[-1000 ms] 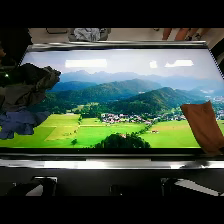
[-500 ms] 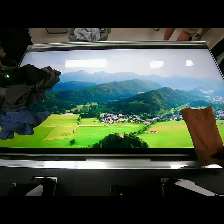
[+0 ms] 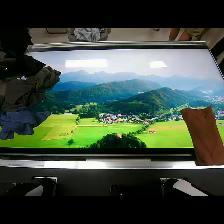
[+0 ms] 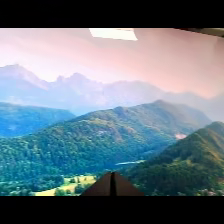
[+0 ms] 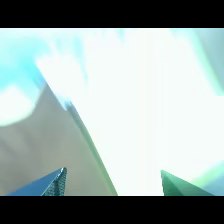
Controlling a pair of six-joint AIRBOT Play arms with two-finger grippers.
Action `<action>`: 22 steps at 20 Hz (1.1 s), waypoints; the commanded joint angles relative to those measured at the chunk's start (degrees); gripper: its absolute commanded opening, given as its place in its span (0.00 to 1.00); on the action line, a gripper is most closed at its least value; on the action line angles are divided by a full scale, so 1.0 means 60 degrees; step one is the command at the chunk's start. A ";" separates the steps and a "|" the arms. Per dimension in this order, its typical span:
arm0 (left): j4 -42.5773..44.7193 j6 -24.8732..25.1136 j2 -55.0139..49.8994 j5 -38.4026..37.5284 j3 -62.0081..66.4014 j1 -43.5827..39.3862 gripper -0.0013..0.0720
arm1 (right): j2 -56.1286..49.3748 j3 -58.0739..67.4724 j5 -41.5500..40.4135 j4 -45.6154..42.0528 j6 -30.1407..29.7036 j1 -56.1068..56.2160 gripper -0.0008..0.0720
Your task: Fold the shirts.
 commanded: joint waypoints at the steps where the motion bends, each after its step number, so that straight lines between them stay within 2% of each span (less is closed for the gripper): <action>1: 0.4444 -0.2047 -0.1177 -0.0663 0.0353 -0.1126 0.05 | -0.0069 0.1158 -0.0696 -0.0659 -0.0514 0.3949 0.94; 2: 0.4943 -0.2135 -0.1694 -0.1694 0.0317 -0.1370 0.18 | -0.0364 0.1075 0.0222 -0.1428 0.0000 0.5038 0.95; 3: 0.4845 -0.2138 -0.2157 -0.2881 0.0226 -0.1475 0.62 | -0.0754 0.0918 0.1523 -0.1829 0.0346 0.5952 0.95; 4: 0.4681 -0.2000 -0.2514 -0.4007 -0.0007 -0.1570 1.00 | -0.1129 0.0659 0.2667 -0.1792 0.0423 0.6550 0.95; 5: 0.4648 -0.1770 -0.2605 -0.4397 -0.0601 -0.1679 0.99 | -0.1475 0.0270 0.3552 -0.1647 0.0517 0.6991 0.94; 6: 0.4641 -0.1796 -0.2324 -0.3949 -0.1417 -0.1807 0.99 | -0.1621 -0.0189 0.3894 -0.1526 0.0543 0.7253 0.94; 9: 0.4492 -0.2361 -0.1089 -0.1628 -0.3501 -0.2135 0.99 | -0.1566 -0.1362 0.3504 -0.1348 0.0656 0.7413 0.94; 10: 0.4466 -0.2353 -0.0943 -0.1355 -0.3774 -0.2204 0.99 | -0.1570 -0.1490 0.3453 -0.1443 0.0652 0.7413 0.95; 22: 0.4470 -0.2353 -0.0954 -0.1341 -0.3799 -0.2218 0.99 | -0.1559 -0.1515 0.3748 -0.1617 0.0645 0.7413 0.95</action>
